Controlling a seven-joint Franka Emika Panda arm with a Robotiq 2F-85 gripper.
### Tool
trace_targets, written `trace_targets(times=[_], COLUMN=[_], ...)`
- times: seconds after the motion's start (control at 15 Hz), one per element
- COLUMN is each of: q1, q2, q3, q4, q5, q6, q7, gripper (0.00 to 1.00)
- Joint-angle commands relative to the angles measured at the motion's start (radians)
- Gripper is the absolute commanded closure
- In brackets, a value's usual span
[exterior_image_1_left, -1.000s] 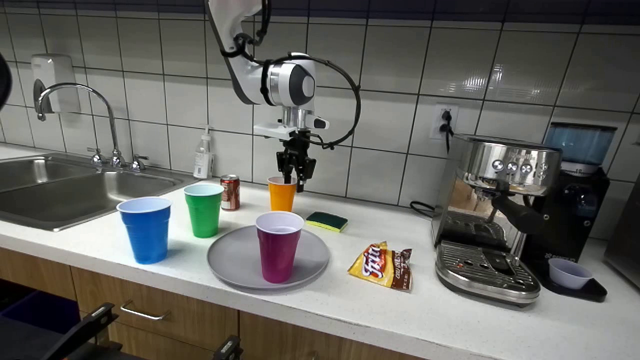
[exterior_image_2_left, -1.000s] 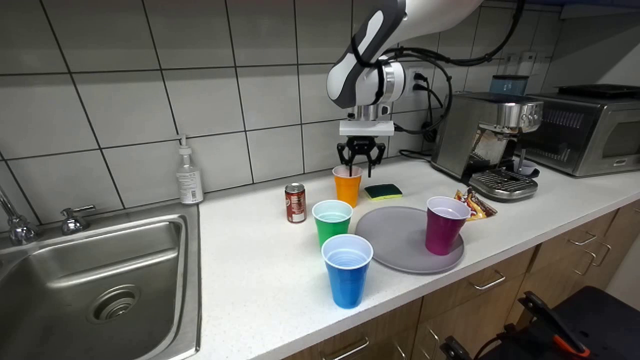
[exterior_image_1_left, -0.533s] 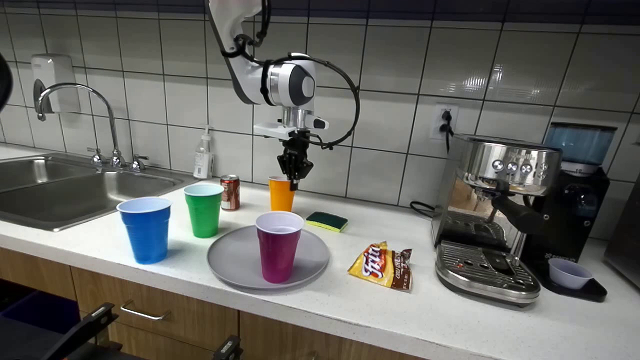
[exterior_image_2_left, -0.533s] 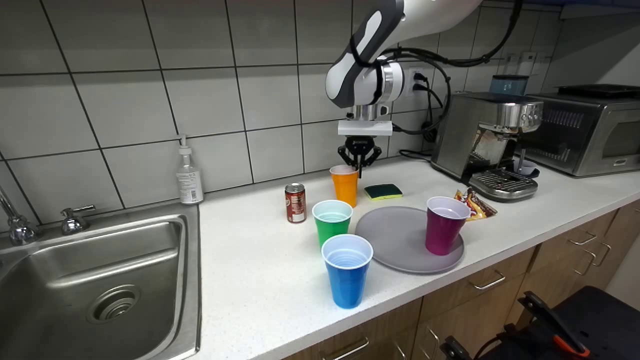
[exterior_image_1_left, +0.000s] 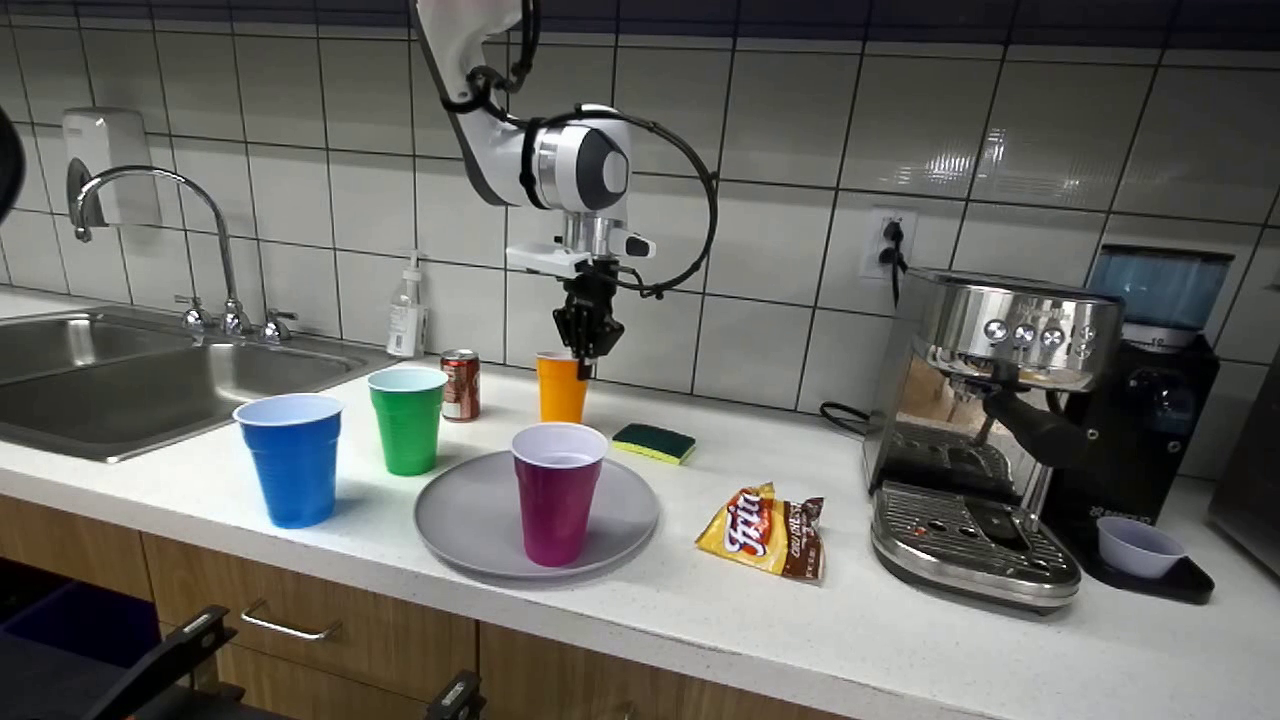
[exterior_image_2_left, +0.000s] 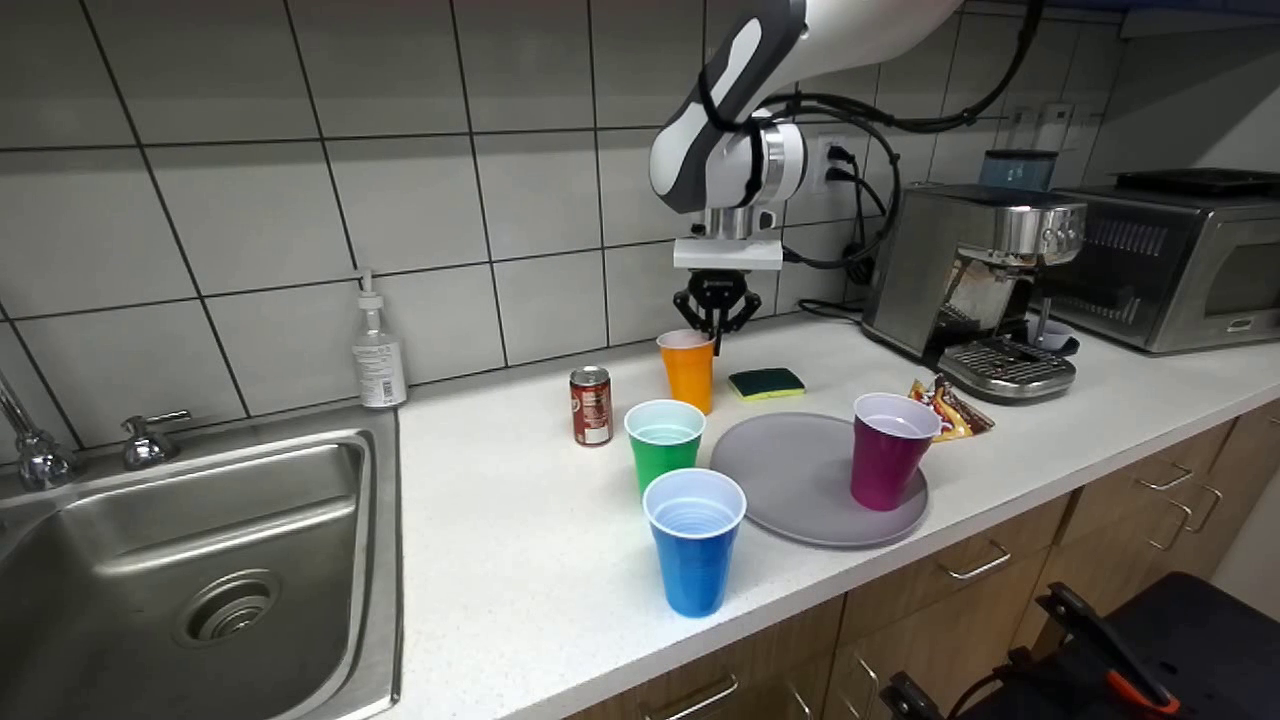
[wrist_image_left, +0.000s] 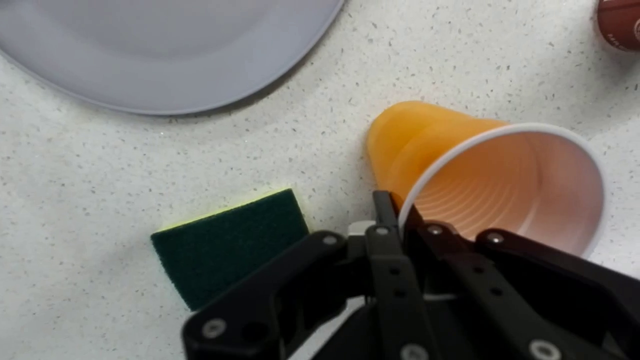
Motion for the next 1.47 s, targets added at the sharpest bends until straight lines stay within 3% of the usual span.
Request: trace_targets(times=[0.0, 0.4, 1.4], q1=[-0.01, -0.029, -0.054], q2=[-0.036, -0.098, -0.353], q3=[0.001, -0.003, -0.041], q4=[-0.024, -0.091, -0.399], q5=[0.037, 0.056, 0.032], q6=[-0.024, -0.007, 0.018], q7=[-0.024, -0.051, -0.137], gripper=[0.99, 0.99, 0.99])
